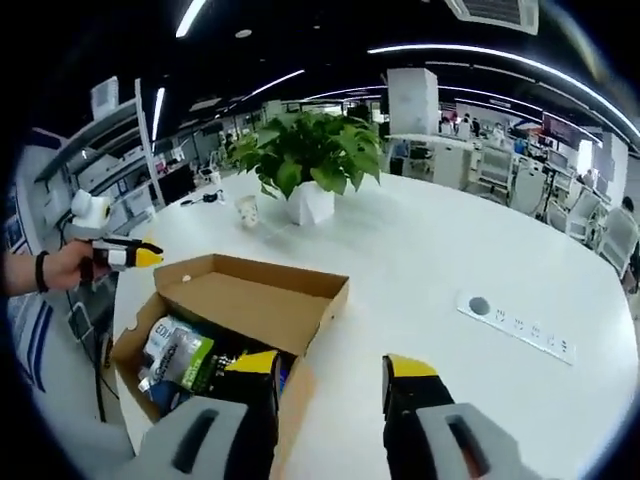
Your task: Operate the shoe box by opening the lid, removing the specified soft item, and placing it in the target area until the item is outside and the box remains undamaged.
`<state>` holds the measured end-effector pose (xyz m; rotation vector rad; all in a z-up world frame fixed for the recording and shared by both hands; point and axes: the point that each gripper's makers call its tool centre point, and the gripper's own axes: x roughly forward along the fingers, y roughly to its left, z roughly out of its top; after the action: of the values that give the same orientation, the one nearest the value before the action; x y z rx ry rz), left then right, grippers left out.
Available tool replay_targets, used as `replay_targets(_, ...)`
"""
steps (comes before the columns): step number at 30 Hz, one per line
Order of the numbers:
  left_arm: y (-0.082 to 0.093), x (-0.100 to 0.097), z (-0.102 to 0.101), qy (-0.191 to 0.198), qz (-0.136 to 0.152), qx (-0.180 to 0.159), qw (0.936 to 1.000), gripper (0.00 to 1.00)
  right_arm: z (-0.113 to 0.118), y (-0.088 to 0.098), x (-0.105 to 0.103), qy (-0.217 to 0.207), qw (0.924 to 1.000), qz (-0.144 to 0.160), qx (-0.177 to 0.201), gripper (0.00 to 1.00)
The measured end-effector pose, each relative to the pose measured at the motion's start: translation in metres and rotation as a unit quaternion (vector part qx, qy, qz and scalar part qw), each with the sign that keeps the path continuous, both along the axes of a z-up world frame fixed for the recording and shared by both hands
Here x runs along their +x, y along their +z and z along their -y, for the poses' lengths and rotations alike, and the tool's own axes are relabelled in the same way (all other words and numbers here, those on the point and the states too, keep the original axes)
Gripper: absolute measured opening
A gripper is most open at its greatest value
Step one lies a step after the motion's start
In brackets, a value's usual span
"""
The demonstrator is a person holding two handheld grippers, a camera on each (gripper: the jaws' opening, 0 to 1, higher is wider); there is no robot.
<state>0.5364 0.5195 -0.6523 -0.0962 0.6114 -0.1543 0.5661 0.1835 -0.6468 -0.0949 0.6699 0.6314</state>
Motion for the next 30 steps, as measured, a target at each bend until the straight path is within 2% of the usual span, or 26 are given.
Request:
replay_targets(9,0.006,-0.027,0.014,-0.01,0.009,-0.013,0.9998,0.32,-0.004,-0.006,-0.033,0.003,0.9999,-0.002,0.013,0.37)
replay_targets(13,0.006,-0.035,0.022,-0.013,0.008,-0.019,0.9997,0.32,-0.002,-0.007,-0.037,0.003,0.9998,0.0,0.022,0.37)
replay_targets(19,0.003,-0.048,0.044,-0.041,0.003,-0.025,0.9988,0.31,-0.005,-0.009,-0.051,0.008,0.9995,0.0,0.03,0.36)
replay_targets(24,-0.005,-0.06,0.066,-0.07,-0.009,-0.025,0.9972,0.32,-0.017,-0.008,-0.07,0.024,0.9987,-0.009,0.044,0.35)
replay_targets(28,-0.011,-0.069,0.083,-0.086,-0.018,-0.029,0.9957,0.32,-0.024,-0.011,-0.072,0.035,0.9981,-0.014,0.048,0.34)
replay_targets(30,-0.016,-0.072,0.09,-0.099,-0.024,-0.02,0.9946,0.33,-0.027,-0.015,-0.073,0.042,0.9978,-0.019,0.047,0.34)
